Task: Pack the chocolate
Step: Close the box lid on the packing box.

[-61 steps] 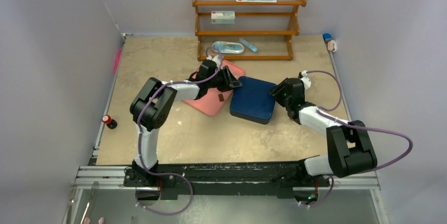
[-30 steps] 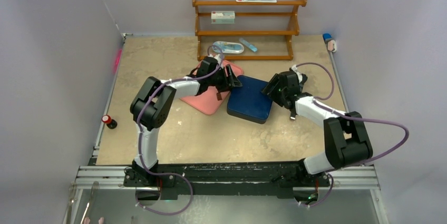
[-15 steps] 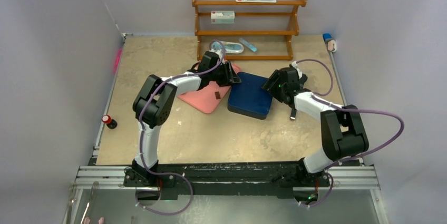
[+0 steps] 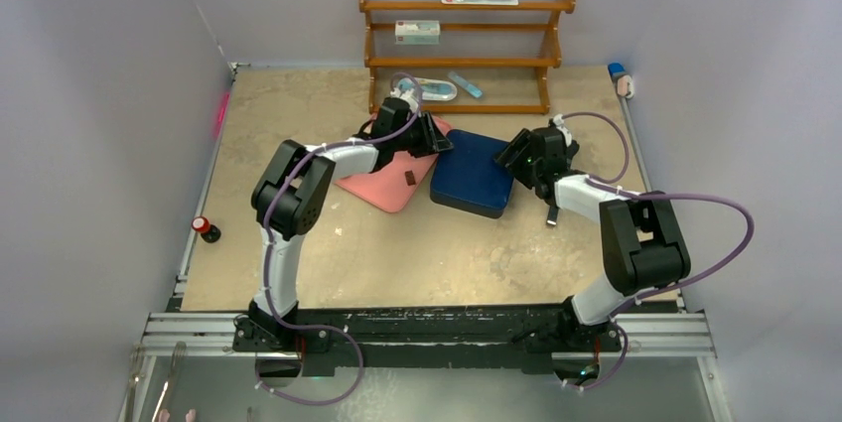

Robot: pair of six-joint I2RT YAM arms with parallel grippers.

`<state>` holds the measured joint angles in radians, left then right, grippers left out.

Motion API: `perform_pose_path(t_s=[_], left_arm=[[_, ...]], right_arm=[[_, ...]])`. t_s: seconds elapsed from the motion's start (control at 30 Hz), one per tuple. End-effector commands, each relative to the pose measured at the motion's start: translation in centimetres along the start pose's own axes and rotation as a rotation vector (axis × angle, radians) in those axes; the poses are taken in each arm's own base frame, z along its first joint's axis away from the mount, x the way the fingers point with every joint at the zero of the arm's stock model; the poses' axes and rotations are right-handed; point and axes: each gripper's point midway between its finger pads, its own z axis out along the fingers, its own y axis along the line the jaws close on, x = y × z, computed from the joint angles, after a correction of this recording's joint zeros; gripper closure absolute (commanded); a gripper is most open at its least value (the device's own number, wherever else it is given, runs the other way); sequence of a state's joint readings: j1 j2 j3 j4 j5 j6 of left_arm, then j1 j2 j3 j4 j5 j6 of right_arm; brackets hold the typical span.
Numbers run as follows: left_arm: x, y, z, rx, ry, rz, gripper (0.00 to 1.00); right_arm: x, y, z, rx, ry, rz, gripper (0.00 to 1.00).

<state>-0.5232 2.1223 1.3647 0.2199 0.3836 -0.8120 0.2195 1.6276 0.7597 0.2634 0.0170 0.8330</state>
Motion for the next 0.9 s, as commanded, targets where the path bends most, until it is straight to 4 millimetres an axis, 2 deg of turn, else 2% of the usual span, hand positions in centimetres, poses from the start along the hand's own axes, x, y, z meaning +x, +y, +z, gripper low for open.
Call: perform_pose_path(t_s=[0.0, 0.07, 0.13, 0.2, 0.37, 0.6, 0.87], left_arm=[[13.5, 3.7, 0.5, -0.103, 0.364, -0.107, 0.80], [13.7, 3.9, 0.3, -0.107, 0.364, -0.114, 0.76], [13.8, 4.0, 0.1, -0.109, 0.358, -0.119, 0.64], [13.7, 4.1, 0.0, -0.112, 0.346, -0.120, 0.57], [13.2, 3.5, 0.0, -0.080, 0.325, -0.127, 0.48], [12.2, 3.0, -0.2, -0.056, 0.277, -0.125, 0.47], [11.2, 2.2, -0.7, -0.017, 0.223, -0.128, 0.47]], right_arm=[[15.3, -10.1, -3.1, 0.303, 0.551, -0.020, 0.95], [14.9, -10.1, -3.1, 0.305, 0.536, -0.038, 0.84], [14.3, -10.0, -3.0, 0.298, 0.509, -0.062, 0.66], [13.7, -9.6, -3.2, 0.282, 0.486, -0.082, 0.55], [12.4, -9.1, -3.6, 0.276, 0.447, -0.120, 0.46], [10.1, -7.8, -3.7, 0.241, 0.358, -0.168, 0.33], [7.7, -6.2, -3.9, 0.202, 0.270, -0.203, 0.29]])
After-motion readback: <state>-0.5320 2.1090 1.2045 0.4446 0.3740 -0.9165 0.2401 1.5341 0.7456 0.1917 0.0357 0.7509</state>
